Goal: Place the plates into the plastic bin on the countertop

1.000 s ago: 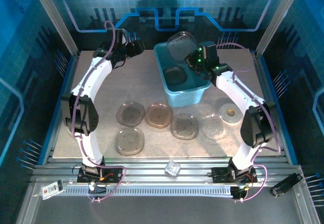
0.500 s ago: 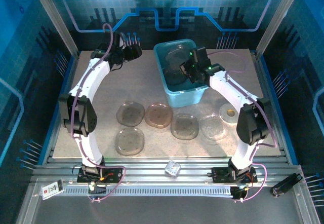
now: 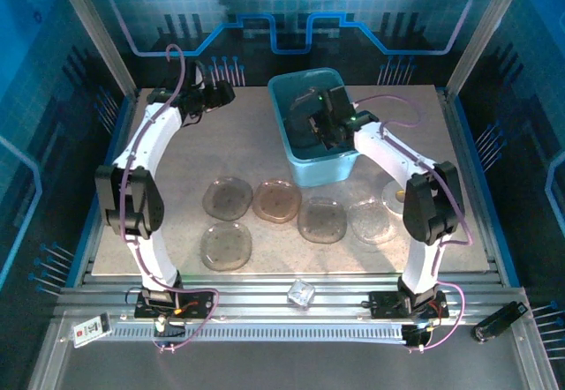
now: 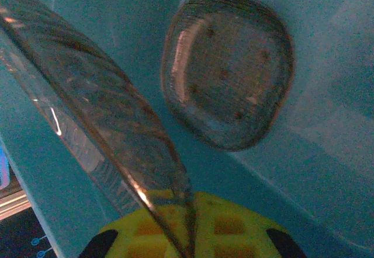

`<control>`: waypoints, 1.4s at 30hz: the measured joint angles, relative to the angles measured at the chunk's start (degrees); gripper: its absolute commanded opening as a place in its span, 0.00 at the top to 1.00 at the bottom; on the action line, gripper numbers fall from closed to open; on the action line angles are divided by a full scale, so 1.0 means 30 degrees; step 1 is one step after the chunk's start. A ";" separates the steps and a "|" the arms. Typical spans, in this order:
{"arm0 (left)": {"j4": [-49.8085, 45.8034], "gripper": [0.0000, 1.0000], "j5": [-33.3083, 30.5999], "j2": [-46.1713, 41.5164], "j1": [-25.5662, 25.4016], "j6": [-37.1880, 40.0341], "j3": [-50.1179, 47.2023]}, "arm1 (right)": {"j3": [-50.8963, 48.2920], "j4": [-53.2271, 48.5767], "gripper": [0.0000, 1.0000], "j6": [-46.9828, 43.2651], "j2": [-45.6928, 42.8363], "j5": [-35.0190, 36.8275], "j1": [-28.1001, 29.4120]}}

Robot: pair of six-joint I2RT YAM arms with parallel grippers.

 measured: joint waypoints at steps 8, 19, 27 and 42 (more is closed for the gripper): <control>-0.0321 0.13 -0.0007 0.1224 0.0007 0.0000 0.1093 | 0.1719 -0.1122 1.00 0.0670 0.1297 -0.0073 -0.0015; -0.0495 0.13 -0.0007 0.1224 0.0109 0.0240 0.1304 | 0.1770 -0.1362 1.00 0.1515 0.2747 0.0015 -0.0015; -0.0663 0.13 -0.0007 0.1224 0.0240 0.0525 0.1195 | 0.2164 -0.1464 1.00 0.2120 0.3920 0.0022 -0.0015; -0.1370 0.13 -0.0029 0.1224 0.0255 0.0576 0.1202 | 0.2929 -0.1173 0.87 0.2565 0.5457 0.0372 -0.0015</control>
